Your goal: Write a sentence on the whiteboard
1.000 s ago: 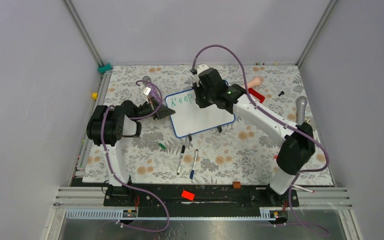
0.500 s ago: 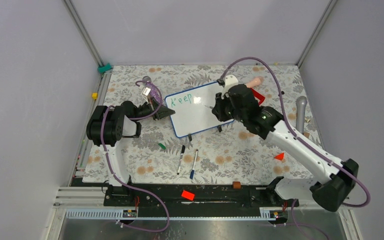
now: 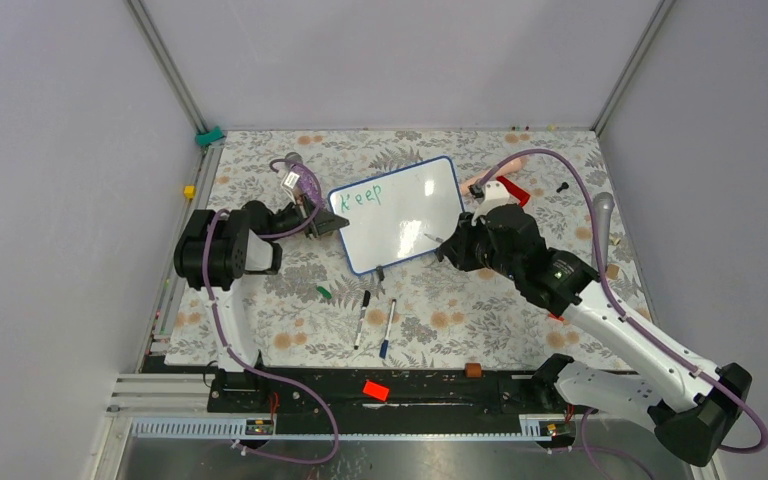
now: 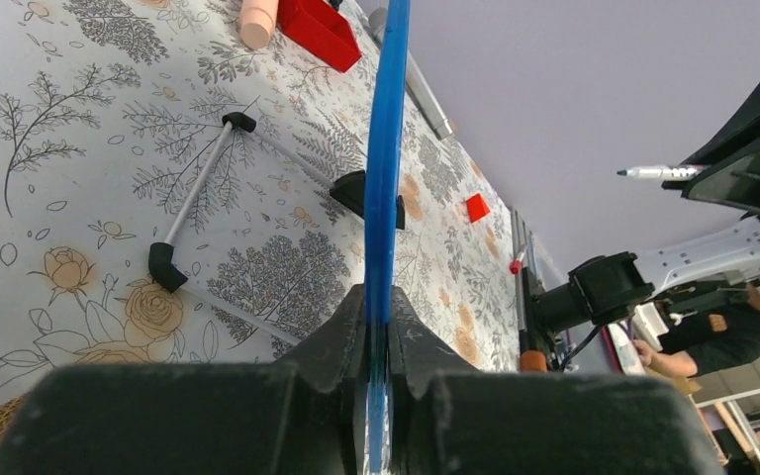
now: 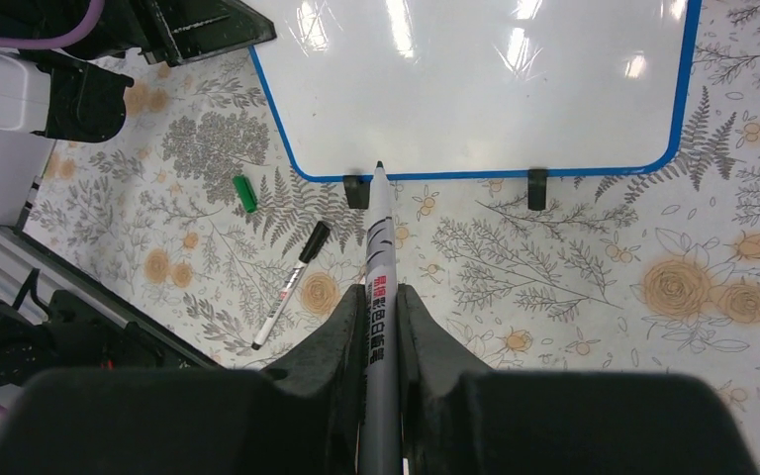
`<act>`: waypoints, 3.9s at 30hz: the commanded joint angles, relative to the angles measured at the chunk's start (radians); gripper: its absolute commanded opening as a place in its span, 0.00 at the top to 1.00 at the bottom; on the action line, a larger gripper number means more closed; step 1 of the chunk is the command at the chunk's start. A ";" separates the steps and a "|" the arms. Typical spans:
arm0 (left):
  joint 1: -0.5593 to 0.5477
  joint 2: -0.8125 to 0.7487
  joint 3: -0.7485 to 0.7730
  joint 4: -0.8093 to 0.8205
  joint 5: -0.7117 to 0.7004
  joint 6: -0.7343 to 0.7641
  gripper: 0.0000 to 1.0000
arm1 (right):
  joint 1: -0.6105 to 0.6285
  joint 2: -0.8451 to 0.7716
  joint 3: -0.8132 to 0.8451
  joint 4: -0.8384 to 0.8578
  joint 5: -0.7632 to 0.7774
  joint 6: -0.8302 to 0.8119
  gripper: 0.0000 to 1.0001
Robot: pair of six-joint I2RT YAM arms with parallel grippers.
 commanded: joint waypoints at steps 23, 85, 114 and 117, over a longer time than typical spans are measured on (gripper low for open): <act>-0.016 -0.010 0.012 0.003 0.085 0.144 0.80 | -0.002 0.170 0.136 0.118 -0.025 0.019 1.00; 0.000 -0.169 -0.117 -0.014 -0.045 0.071 0.03 | -0.001 0.011 0.020 0.154 0.006 -0.162 1.00; -0.022 -0.119 -0.066 -0.008 -0.036 0.014 0.32 | -0.002 0.037 0.026 0.161 0.009 -0.192 1.00; -0.022 -0.117 -0.063 -0.008 -0.035 0.018 0.39 | -0.002 0.053 0.035 0.162 0.013 -0.206 1.00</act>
